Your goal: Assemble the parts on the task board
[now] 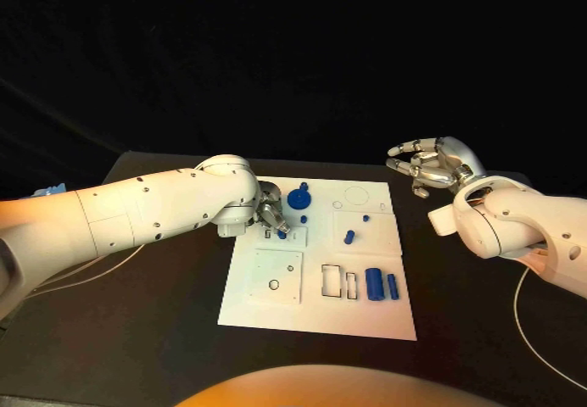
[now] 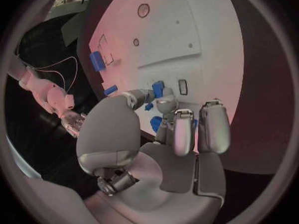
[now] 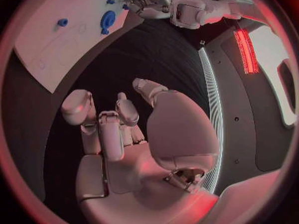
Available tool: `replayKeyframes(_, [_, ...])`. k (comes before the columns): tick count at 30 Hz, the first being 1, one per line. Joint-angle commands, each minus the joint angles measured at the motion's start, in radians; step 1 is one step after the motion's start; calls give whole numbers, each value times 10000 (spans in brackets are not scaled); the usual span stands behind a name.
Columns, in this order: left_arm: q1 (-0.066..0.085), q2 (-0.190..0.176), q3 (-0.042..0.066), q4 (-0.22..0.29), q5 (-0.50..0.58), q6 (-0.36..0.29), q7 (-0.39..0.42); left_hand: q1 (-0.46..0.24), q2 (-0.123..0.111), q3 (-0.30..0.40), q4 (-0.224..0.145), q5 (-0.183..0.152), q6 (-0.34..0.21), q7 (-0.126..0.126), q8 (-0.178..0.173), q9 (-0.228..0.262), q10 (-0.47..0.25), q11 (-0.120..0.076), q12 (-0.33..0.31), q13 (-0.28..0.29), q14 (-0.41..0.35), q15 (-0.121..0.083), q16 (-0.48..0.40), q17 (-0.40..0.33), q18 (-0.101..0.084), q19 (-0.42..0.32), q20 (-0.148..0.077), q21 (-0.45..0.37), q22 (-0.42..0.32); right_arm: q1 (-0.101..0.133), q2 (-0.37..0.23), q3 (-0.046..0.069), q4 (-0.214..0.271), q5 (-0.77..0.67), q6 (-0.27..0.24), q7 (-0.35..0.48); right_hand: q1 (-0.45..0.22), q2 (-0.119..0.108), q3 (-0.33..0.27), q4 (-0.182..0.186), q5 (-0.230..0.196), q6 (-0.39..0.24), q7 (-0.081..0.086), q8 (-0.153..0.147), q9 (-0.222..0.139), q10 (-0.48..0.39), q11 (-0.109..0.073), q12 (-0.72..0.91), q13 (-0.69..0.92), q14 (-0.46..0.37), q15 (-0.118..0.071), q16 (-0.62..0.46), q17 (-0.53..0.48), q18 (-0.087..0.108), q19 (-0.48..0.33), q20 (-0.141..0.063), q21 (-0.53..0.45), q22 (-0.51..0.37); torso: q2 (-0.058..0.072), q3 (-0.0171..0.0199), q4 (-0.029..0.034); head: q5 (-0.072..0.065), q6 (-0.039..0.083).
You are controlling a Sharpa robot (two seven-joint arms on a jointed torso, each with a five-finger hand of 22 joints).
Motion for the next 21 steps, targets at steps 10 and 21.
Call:
replayKeyframes(10, [-33, 80, -23, -11, 252, 378, -29, -427, 64, 421, -1003, -203, 345, -365, -58, 175, 106, -59, 98, 71, 952, -139, 76, 2192, -170, 53, -70, -12, -18, -19, 38, 2, -23, 8, 23, 151, -63, 22, 45, 23, 39, 33, -3, 37, 8, 34, -42, -19, -32, 611, -61, -52, 945, 103, 50, -52, -72, -26, -8, -12, 16, -54, -3])
replayKeyframes(21, [-33, 91, -23, -66, 257, 406, -77, -697, 156, -563, -362, -299, 511, -386, -227, 193, 83, -75, 143, 118, 959, -155, 95, 2220, -172, 66, -92, -35, -14, -20, 43, 2, -27, 15, 13, 190, -103, 13, 29, 49, -1, 23, -2, 46, 6, 29, -39, -27, -45, 608, -60, -61, 931, 106, 45, -52, -96, -43, -4, -11, 18, -75, 18])
